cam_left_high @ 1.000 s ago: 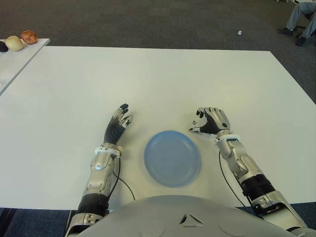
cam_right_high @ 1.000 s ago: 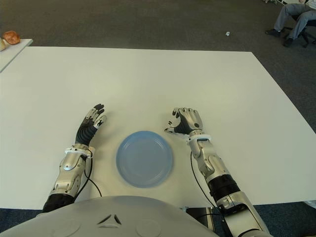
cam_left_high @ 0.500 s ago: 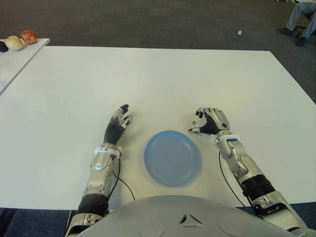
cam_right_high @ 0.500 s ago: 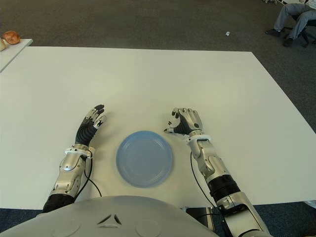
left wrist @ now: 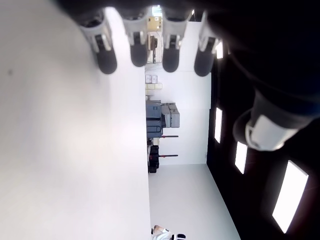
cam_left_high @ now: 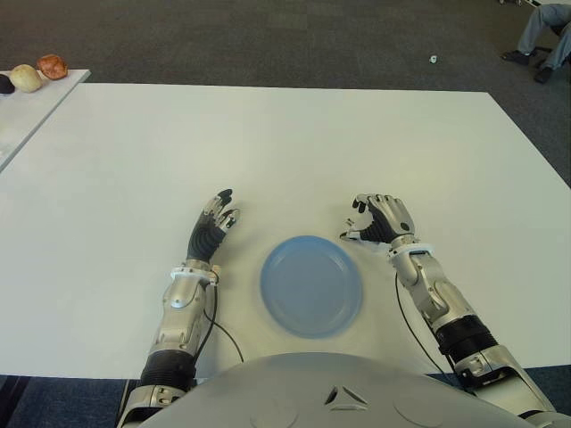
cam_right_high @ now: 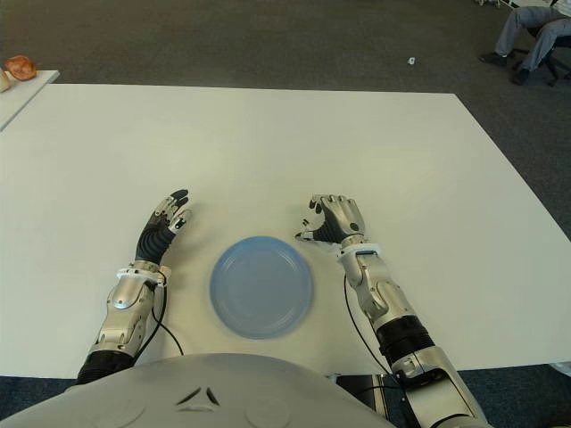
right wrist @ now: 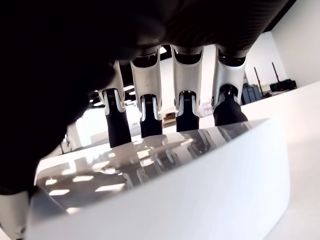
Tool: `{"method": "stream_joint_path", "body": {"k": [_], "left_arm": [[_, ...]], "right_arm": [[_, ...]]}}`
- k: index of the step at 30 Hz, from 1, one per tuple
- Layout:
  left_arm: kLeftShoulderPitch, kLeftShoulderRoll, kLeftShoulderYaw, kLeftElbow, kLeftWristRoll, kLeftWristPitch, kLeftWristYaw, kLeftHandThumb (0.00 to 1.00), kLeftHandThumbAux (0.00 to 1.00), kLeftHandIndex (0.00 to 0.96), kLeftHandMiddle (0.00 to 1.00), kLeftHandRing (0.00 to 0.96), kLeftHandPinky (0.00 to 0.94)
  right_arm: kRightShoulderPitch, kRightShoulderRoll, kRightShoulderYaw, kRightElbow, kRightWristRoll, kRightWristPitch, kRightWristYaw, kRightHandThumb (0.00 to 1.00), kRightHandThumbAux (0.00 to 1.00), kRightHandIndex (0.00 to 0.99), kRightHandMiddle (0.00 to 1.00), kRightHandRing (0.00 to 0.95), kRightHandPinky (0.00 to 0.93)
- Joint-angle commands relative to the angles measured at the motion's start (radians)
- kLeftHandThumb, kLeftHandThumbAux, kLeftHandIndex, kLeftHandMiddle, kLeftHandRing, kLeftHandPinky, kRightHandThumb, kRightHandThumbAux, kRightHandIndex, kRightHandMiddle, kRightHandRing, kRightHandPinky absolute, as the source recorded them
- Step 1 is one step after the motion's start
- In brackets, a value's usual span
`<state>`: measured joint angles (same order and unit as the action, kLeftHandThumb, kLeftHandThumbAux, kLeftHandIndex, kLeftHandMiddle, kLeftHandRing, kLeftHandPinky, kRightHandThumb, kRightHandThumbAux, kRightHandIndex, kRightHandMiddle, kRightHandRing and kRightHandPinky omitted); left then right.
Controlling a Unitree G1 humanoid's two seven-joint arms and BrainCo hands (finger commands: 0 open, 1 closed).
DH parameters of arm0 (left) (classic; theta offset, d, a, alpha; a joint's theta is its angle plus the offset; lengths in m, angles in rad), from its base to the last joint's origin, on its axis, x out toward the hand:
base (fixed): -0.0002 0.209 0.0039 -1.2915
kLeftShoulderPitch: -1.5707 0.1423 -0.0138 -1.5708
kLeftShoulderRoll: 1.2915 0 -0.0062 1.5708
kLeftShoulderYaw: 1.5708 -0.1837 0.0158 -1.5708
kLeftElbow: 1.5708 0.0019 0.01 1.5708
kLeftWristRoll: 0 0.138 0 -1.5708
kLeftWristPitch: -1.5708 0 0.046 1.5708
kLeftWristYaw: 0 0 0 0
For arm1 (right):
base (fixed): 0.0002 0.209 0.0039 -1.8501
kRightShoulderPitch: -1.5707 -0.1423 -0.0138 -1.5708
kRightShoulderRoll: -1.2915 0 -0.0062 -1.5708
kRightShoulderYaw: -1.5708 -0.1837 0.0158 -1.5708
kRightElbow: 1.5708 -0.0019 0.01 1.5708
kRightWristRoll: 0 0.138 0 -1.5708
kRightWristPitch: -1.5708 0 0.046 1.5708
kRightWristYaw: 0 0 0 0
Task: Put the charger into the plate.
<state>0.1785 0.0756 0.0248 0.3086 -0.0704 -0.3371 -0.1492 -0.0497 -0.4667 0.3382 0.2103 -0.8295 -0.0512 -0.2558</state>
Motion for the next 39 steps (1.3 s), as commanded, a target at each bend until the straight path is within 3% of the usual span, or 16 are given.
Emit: {"method": "stream_joint_path", "body": {"k": [1,2,4,9,14,22,39], "left_arm": [[0.025,0.004,0.002,0.037,-0.001,0.060,-0.008,0.000,0.506,0.147,0.093,0.033,0.000],[0.025,0.003,0.002,0.038,-0.002,0.059,-0.008,0.000,0.506,0.147,0.093,0.033,0.000],[0.025,0.002,0.002,0.038,-0.003,0.061,-0.008,0.000,0.504,0.149,0.092,0.033,0.000],[0.027,0.000,0.000,0.039,-0.002,0.069,-0.006,0.000,0.500,0.156,0.086,0.025,0.000],[0.027,-0.001,-0.002,0.044,0.000,0.069,-0.007,0.000,0.500,0.150,0.084,0.021,0.000],[0.022,-0.006,-0.002,0.066,0.000,0.055,-0.006,0.000,0.513,0.142,0.089,0.025,0.000],[0.016,-0.019,-0.006,0.076,0.009,0.062,0.007,0.000,0.514,0.137,0.087,0.028,0.000]], "right_arm": [[-0.013,-0.007,-0.014,-0.029,0.004,-0.004,0.007,0.954,0.658,0.380,0.506,0.534,0.787],[-0.014,-0.007,-0.017,-0.036,0.007,-0.003,0.011,0.954,0.658,0.380,0.506,0.534,0.789],[-0.016,-0.007,-0.024,-0.052,0.011,0.000,0.021,0.896,0.669,0.392,0.527,0.721,0.814],[-0.009,-0.013,-0.054,-0.149,0.025,0.026,0.083,0.863,0.675,0.400,0.542,0.834,0.839],[0.002,-0.019,-0.101,-0.312,0.042,0.065,0.176,0.857,0.676,0.402,0.546,0.854,0.844],[0.015,0.000,-0.135,-0.470,0.039,0.100,0.255,0.856,0.676,0.403,0.546,0.859,0.849],[0.052,0.089,-0.082,-0.665,-0.035,0.146,0.361,0.857,0.675,0.403,0.543,0.860,0.817]]}}
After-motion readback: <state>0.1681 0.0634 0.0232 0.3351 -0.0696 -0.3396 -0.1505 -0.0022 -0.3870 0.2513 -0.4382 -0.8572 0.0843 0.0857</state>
